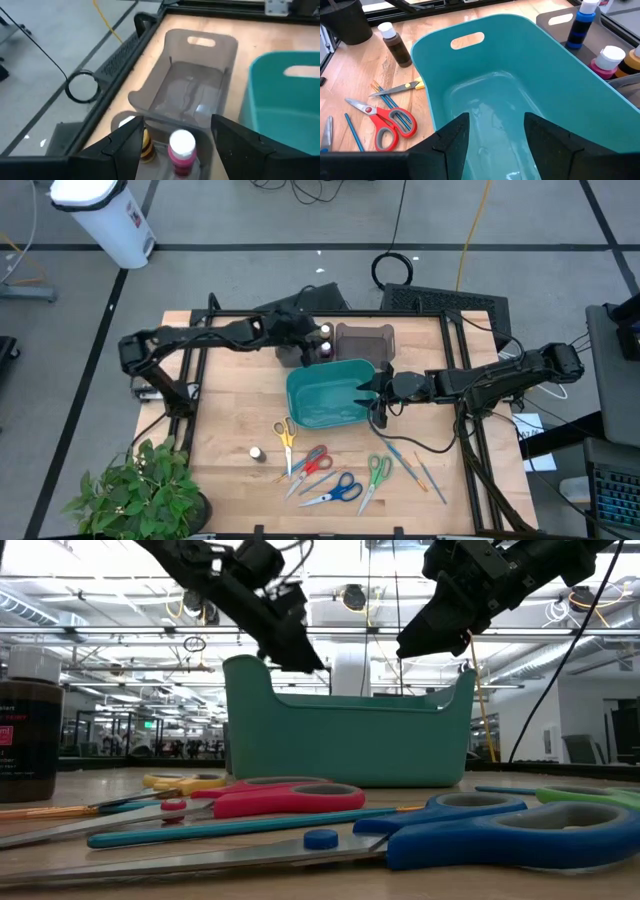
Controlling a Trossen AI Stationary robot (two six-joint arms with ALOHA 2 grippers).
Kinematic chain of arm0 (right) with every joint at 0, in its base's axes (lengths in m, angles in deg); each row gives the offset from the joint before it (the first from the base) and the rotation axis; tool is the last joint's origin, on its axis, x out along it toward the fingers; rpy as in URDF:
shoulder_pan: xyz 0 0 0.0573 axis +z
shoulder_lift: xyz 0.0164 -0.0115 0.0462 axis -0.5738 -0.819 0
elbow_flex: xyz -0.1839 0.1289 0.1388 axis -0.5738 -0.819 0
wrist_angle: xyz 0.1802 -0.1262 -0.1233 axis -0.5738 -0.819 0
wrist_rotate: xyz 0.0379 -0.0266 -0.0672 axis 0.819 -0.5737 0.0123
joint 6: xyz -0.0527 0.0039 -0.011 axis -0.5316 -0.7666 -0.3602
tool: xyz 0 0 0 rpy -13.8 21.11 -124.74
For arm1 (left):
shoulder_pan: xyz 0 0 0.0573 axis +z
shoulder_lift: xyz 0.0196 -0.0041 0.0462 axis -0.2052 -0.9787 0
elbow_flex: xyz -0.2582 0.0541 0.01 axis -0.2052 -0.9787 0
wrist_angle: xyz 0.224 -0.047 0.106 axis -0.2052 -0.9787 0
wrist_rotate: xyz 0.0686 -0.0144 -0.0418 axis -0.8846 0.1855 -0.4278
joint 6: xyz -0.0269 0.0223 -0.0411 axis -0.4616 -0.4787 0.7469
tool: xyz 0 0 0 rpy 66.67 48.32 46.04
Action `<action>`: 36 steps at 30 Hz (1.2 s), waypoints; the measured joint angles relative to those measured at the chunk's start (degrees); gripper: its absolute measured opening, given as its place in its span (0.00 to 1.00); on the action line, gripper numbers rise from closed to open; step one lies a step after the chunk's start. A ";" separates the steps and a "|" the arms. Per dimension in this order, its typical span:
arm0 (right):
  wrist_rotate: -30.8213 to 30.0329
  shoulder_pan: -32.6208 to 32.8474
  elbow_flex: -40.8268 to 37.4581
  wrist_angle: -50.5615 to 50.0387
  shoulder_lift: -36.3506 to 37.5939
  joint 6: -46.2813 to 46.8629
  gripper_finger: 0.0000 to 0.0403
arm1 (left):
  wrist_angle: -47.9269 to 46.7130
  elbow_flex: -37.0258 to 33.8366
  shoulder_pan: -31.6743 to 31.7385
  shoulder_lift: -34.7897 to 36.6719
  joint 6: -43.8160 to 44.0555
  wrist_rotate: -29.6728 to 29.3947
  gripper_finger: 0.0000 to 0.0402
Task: Pick & Place Paint Supplies
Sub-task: Put the brown paint bottle into the left black bin
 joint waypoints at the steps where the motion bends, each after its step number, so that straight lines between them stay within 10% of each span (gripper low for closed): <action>1: 0.00 0.00 -0.01 -0.03 0.00 0.00 0.45 | -1.92 0.00 -0.14 1.21 0.64 0.30 0.60; 13: 0.00 0.00 0.00 0.02 0.00 0.00 0.45 | -24.50 0.02 -9.73 4.79 5.22 13.80 0.60; 24: 0.11 0.02 0.00 0.32 0.00 0.20 0.45 | -25.64 0.00 -15.33 -1.71 5.35 -7.27 0.60; 36: 0.13 0.00 0.00 0.44 0.00 0.20 0.45 | -25.23 0.00 -13.26 -2.03 6.82 -10.54 0.60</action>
